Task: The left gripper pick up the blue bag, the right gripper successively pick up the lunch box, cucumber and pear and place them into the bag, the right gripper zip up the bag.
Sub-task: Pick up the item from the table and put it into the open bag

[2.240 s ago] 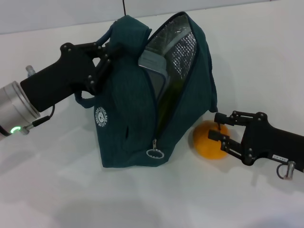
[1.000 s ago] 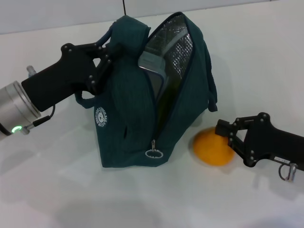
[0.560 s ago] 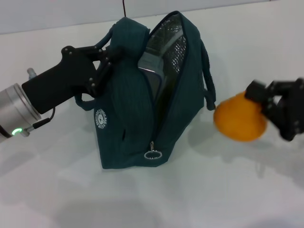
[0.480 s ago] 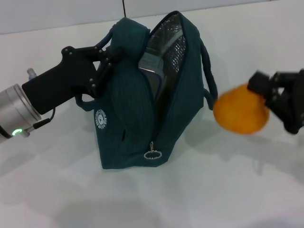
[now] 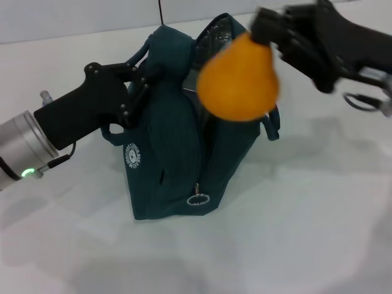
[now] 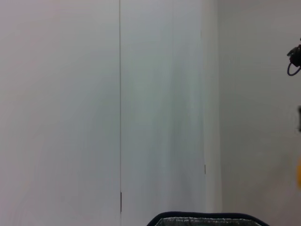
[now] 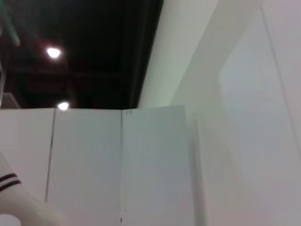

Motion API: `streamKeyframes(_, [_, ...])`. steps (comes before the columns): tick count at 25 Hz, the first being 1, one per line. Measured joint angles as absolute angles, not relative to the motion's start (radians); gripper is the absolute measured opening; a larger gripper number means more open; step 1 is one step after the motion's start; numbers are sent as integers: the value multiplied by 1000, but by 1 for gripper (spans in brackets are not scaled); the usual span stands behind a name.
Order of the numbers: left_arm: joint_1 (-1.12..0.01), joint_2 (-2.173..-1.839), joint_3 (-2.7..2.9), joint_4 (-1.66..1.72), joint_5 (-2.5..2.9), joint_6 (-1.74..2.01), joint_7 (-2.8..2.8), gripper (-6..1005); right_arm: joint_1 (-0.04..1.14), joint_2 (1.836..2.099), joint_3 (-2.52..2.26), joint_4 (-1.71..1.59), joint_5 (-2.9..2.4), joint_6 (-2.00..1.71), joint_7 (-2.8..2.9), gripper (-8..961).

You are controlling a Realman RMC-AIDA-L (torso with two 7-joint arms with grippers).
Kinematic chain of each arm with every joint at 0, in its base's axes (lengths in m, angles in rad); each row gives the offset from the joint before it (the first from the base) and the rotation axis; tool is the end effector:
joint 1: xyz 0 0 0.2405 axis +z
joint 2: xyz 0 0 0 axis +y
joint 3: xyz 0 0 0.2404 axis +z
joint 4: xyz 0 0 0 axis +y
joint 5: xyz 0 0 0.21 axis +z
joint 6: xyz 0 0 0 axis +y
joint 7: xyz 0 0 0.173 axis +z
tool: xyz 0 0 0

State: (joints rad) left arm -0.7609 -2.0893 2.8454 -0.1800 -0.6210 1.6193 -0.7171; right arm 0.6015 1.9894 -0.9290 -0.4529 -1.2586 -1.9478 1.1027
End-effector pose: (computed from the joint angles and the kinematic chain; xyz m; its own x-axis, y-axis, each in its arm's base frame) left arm -0.1804 0.3457 -0.0488 0.6496 -0.0498 0.7586 0.2945 -0.9035 -0.3115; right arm 0.1436 0.3150 0.0454 0.4198 0.0829 -0.9038 -0.0693 -0.9900 -0.1230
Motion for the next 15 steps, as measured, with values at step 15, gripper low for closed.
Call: streamKeyframes(15, [-766,-2086,2845,-161,-621,1617,-703,45,658,2012,-1009,-467,-1352,-1666,1098,53])
